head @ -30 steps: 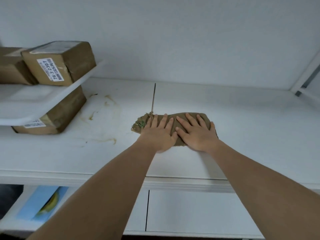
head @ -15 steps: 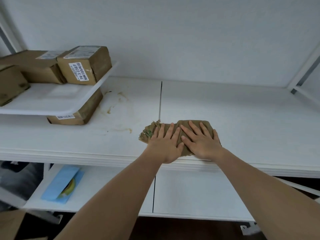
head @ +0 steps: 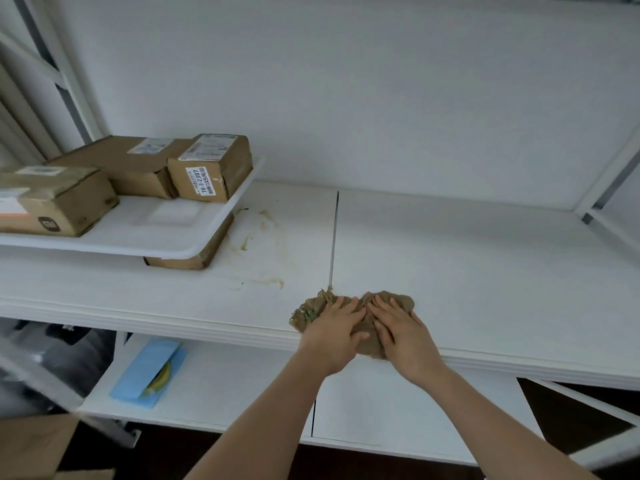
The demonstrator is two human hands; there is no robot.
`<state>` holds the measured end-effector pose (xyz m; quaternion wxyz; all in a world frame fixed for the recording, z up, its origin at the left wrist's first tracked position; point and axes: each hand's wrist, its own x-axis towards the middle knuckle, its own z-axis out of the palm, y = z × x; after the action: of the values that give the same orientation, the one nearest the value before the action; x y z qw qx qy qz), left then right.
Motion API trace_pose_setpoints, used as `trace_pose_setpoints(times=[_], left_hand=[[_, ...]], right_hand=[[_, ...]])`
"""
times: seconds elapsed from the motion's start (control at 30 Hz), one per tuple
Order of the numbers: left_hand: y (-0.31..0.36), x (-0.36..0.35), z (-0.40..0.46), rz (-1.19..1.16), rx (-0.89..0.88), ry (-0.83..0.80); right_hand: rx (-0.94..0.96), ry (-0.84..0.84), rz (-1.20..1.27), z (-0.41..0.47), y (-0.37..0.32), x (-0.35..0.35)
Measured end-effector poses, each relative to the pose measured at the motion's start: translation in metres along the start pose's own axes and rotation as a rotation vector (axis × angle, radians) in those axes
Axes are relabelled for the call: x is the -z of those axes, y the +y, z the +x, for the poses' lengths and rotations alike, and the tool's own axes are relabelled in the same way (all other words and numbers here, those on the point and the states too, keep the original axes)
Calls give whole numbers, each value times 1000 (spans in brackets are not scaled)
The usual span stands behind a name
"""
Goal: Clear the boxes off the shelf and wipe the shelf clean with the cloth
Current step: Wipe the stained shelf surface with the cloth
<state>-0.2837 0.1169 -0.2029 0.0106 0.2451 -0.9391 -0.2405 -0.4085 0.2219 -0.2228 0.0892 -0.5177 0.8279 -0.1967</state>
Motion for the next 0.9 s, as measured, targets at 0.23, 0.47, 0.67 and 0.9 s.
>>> trace_pose_setpoints(times=[0.23,0.47,0.67,0.9], left_hand=[[4,9,-28,-8,120,214],[12,33,-28,-508,230,316],[21,66,-7,-647,269,508],[23,94,10,-638,336,610]], right_hand=[[1,71,47,-10,-38,13],[-123,-132,517,11,-54,60],[-138,-100,656,44,-71,83],[-90,-71,769,86,-88,95]])
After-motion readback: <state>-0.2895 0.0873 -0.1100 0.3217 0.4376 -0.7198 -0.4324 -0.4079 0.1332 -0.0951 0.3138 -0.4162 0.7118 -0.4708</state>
